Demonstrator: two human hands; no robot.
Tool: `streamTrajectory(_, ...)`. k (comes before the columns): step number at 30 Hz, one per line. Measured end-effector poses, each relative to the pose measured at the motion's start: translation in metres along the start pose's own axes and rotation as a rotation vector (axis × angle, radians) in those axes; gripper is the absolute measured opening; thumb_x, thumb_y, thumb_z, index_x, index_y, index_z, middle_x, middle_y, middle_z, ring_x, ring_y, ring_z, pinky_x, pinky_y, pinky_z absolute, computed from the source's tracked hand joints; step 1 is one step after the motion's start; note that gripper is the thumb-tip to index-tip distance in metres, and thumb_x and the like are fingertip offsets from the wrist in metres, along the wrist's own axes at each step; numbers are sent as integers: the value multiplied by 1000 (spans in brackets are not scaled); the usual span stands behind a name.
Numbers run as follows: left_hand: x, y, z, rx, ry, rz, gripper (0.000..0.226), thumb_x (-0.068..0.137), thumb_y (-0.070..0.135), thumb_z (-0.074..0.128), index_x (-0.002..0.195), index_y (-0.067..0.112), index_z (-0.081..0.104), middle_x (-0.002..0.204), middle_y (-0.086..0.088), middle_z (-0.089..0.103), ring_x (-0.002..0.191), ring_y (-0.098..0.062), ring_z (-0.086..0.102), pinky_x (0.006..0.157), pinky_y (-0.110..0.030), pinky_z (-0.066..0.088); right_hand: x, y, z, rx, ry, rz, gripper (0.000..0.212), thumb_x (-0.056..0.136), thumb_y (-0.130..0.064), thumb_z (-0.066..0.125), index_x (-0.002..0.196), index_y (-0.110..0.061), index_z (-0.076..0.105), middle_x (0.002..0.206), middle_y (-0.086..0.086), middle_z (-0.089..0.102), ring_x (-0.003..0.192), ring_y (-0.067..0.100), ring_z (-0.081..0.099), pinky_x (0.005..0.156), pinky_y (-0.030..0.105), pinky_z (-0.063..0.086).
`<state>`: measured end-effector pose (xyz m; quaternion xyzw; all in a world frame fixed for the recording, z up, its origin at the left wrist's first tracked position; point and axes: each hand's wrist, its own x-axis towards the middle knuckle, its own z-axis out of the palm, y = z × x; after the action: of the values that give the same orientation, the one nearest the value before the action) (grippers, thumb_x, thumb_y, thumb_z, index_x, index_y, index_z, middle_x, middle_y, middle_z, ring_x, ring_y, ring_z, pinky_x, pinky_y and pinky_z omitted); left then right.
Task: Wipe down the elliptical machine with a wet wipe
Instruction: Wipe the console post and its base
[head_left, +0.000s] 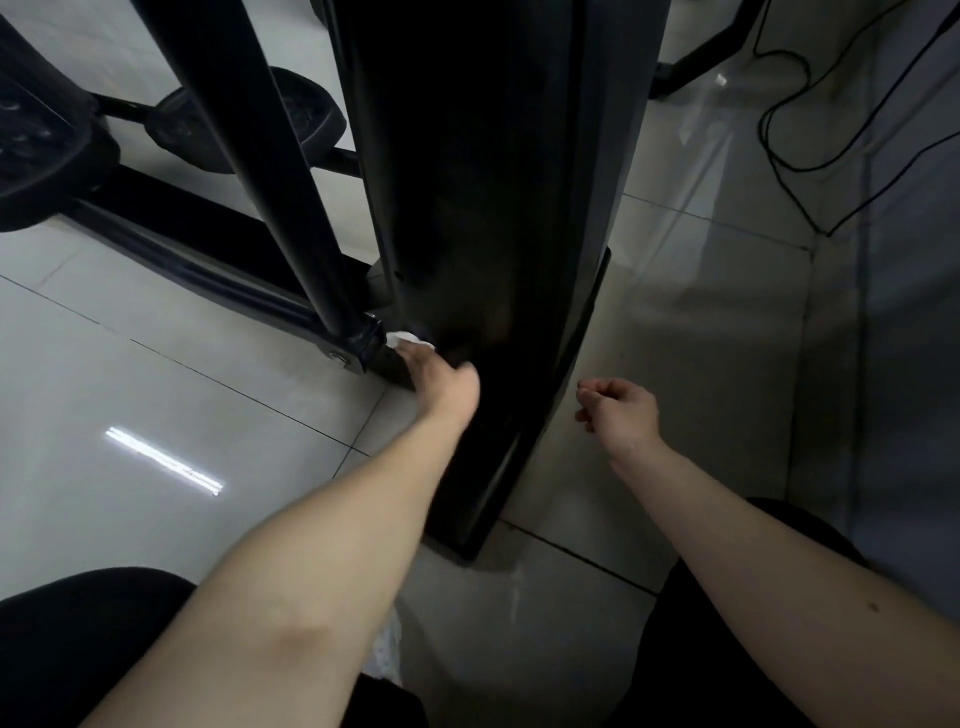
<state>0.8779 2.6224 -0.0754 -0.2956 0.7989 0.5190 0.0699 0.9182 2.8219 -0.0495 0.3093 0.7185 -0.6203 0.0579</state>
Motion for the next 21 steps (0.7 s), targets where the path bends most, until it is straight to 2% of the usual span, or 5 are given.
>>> streamTrajectory(5, -41, -16, 34, -41, -181, -24, 107, 84, 19, 55, 156, 19, -25, 167, -7, 15, 150, -27, 28, 125, -39, 21, 2, -1, 2, 1, 8, 5, 9, 96, 1, 62, 100, -1, 70, 74, 5, 63, 54, 13, 56, 43, 15, 44)
streamTrajectory(8, -64, -23, 52, -66, -117, 55, 83, 86, 25, 64, 153, 6, 20, 151, -10, 40, 138, -25, 43, 118, -37, 33, 2, 2, 4, -27, -12, 41, 9, 96, -2, 62, 100, -3, 70, 78, 6, 65, 57, 14, 59, 45, 16, 47)
streamTrajectory(11, -60, -14, 37, -110, 63, 31, 42, 90, 26, 69, 124, 9, 53, 117, -6, 66, 109, -25, 64, 88, -26, 45, -5, 8, 7, -65, -58, 87, 10, 97, -1, 60, 96, -5, 69, 76, 7, 64, 57, 17, 60, 47, 20, 50)
streamTrajectory(16, -46, -16, 5, -80, 63, -5, 6, 93, 17, 62, 91, 12, 62, 88, -6, 66, 85, -25, 65, 70, -26, 43, -28, 7, 23, -127, -255, 126, 21, 95, 8, 55, 83, -8, 63, 70, 11, 61, 55, 20, 57, 42, 20, 48)
streamTrajectory(21, -62, -19, -23, 126, -120, 93, 32, 88, 13, 68, 61, 15, 52, 57, 7, 46, 52, -7, 40, 50, -26, 32, -53, -2, 53, -86, -460, 92, 10, 99, -5, 60, 106, -2, 66, 88, 17, 71, 69, 25, 68, 58, 29, 58)
